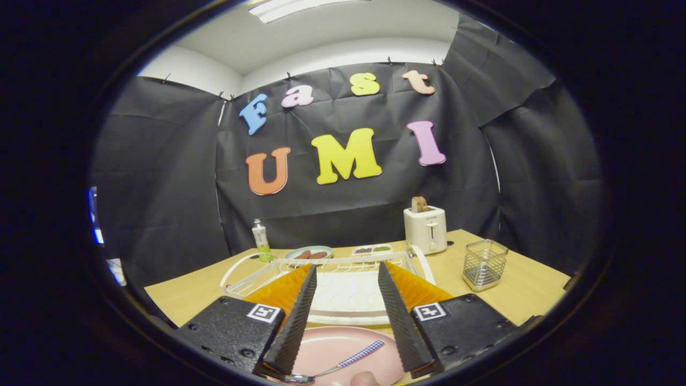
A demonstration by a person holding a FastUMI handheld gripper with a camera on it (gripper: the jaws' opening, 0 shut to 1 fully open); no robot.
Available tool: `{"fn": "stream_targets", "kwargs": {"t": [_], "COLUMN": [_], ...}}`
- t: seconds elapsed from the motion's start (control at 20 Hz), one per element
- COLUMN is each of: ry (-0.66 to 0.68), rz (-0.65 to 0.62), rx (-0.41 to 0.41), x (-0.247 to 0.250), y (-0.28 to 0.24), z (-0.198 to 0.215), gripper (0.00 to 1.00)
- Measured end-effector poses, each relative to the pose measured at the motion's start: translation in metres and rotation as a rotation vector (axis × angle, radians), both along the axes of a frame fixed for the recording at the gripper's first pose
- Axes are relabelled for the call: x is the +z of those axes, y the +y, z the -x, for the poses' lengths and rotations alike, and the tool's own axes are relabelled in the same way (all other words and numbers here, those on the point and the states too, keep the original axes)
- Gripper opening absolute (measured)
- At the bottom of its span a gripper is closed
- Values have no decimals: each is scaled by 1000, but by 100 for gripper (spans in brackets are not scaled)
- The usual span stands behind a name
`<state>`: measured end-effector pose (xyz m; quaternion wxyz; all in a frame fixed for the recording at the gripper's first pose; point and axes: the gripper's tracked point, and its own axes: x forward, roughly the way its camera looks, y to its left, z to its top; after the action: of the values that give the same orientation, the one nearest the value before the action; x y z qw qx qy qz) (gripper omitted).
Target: Take the plate from the dish rack, then take the spoon from the basket and place it into the plate.
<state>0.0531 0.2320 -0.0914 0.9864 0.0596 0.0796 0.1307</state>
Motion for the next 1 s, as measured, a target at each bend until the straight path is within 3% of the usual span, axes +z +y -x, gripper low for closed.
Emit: {"fn": "stream_targets", "kwargs": {"t": [0.1,0.4,1.0], "ry": [-21,-95,-137], "rz": [14,83,122], "rx": [-22,-106,-150], "x": [8,37,75], "y": [-10,-44,-103], "z": [2,14,54], "gripper": [87,100,100]}}
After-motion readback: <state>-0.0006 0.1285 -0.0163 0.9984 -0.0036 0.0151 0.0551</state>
